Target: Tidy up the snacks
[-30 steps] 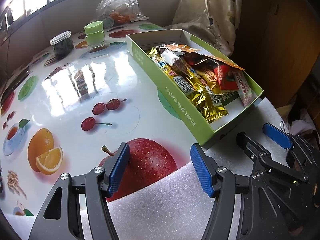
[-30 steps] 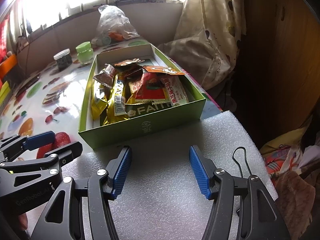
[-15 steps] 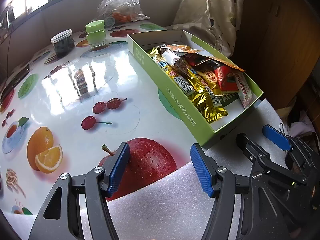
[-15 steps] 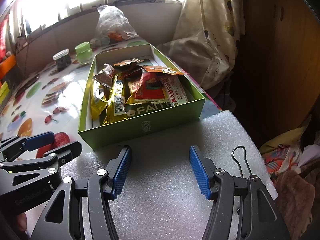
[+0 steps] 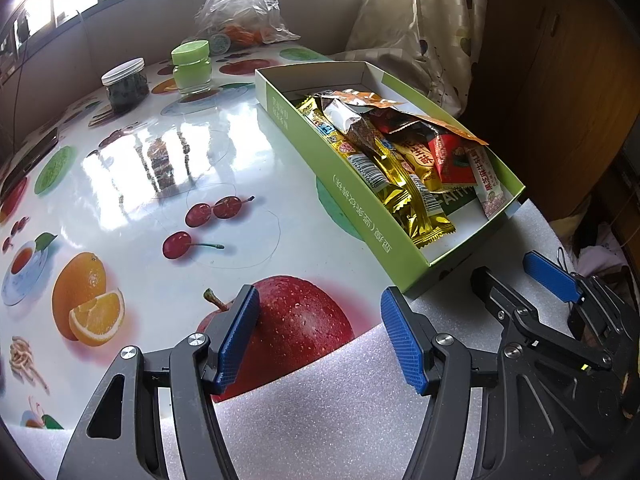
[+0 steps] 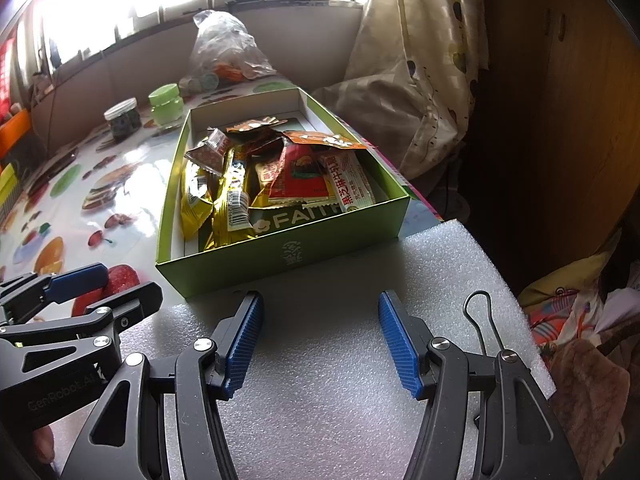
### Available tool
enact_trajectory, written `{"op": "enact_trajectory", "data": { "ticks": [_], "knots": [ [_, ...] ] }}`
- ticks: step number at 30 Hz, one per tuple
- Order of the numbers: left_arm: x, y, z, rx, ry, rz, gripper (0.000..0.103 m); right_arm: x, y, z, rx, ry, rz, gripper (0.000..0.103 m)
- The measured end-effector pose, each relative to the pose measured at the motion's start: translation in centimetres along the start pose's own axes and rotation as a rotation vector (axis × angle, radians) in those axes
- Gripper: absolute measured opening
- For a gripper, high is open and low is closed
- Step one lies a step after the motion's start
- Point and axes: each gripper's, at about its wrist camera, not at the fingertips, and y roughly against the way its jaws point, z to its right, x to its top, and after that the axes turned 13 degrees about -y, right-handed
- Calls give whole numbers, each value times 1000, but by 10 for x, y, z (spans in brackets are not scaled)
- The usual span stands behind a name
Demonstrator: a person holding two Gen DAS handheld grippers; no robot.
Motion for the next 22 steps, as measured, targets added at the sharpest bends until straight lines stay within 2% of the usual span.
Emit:
{"op": "enact_trajectory", "data": {
  "ticks": [22],
  "knots": [
    [0,1,0,-4,6,3,64,0,0,0,-1,-1,1,60]
  ]
}}
